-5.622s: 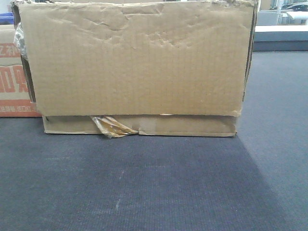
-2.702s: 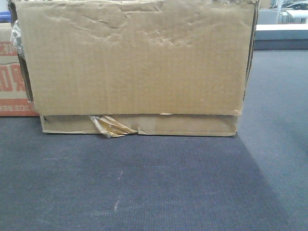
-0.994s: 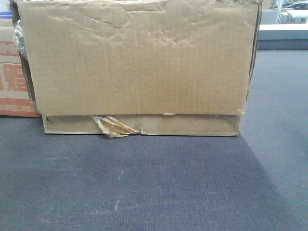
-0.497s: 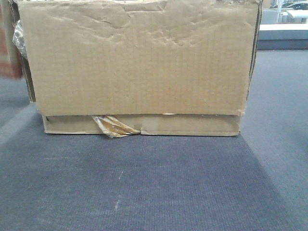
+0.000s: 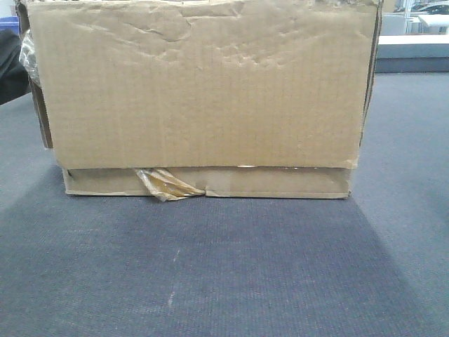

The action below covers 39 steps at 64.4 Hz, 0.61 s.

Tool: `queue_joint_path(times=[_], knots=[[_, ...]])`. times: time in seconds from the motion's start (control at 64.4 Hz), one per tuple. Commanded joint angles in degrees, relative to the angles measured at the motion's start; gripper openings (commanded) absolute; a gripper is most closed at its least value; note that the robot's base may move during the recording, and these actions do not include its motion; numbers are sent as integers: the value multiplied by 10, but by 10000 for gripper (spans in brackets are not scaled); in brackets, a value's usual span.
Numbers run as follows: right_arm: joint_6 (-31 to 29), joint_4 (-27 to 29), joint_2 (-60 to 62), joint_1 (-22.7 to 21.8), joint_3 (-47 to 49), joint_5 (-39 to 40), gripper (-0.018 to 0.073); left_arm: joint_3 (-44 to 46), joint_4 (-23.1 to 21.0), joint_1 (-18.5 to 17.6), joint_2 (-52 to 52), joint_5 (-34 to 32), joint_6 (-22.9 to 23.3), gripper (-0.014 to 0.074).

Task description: Stack two boxes on right shelf middle

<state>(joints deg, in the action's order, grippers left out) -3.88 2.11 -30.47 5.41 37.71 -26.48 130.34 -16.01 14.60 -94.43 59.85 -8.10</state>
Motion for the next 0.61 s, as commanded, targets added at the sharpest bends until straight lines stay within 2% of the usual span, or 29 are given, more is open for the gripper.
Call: queue_joint_path(times=[0.0, 0.062, 0.093, 0.155, 0.248, 0.295, 0.404, 0.544, 0.59], knots=[[-2, 0, -2, 0, 5, 7, 570, 26, -140, -4, 9, -20, 13, -111], [-2, 0, -2, 0, 5, 7, 570, 30, -197, -18, 9, -20, 13, -111], [-2, 0, -2, 0, 5, 7, 570, 30, -206, -29, 9, -20, 13, -111], [-2, 0, -2, 0, 5, 8, 570, 30, -201, -63, 9, -21, 13, -111], [-2, 0, -2, 0, 5, 12, 570, 30, -164, -122, 3, -22, 23, -111], [-2, 0, -2, 0, 5, 14, 570, 30, -137, -157, -2, -23, 37, -111], [-2, 0, -2, 0, 5, 17, 570, 30, -33, -240, -21, -19, 81, -111], [-2, 0, -2, 0, 5, 17, 570, 30, 110, -327, -53, 3, 164, -111], [-2, 0, -2, 0, 5, 17, 570, 30, 152, -346, -64, 10, 193, -111]])
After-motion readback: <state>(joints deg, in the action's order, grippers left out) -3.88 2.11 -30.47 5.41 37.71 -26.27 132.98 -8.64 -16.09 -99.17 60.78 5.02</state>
